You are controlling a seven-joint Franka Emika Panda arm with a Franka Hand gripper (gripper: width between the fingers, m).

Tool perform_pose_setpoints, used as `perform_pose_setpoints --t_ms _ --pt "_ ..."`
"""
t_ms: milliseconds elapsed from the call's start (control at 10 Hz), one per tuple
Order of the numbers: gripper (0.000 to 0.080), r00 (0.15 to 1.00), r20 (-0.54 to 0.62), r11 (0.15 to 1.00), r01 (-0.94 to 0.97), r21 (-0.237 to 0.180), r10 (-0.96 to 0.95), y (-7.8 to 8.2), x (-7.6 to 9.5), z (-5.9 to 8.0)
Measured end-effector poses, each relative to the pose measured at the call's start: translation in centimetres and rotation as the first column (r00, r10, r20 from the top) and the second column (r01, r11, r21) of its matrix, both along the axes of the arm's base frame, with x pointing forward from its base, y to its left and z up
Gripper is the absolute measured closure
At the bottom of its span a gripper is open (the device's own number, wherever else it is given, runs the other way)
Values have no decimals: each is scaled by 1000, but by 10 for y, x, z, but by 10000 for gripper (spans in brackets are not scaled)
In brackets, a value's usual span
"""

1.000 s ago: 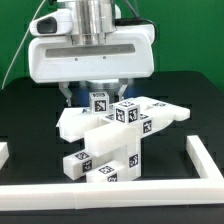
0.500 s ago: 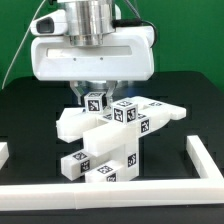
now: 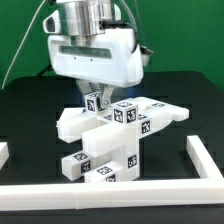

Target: Assemble chair

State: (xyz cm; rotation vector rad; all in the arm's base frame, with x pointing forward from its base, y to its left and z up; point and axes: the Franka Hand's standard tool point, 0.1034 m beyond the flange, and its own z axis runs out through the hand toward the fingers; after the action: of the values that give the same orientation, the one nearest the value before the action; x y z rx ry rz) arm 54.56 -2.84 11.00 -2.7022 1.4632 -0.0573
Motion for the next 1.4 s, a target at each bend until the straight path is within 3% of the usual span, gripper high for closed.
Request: perform_pose_setpoints --t_ms 200,400,600,700,800,1000,1400 --pt "517 965 -12 964 263 49 -263 2 0 0" --pt "517 954 -15 952 299 62 -299 3 0 0" --pt "255 973 -10 971 230 58 -230 4 0 0" --pt "255 989 -4 987 150 55 -150 6 0 0" --pt "172 998 16 997 -68 39 67 6 0 0" --pt "154 926 14 926 -377 6 377 7 -3 -1" --pt "150 813 20 813 -581 -18 582 4 -3 -1"
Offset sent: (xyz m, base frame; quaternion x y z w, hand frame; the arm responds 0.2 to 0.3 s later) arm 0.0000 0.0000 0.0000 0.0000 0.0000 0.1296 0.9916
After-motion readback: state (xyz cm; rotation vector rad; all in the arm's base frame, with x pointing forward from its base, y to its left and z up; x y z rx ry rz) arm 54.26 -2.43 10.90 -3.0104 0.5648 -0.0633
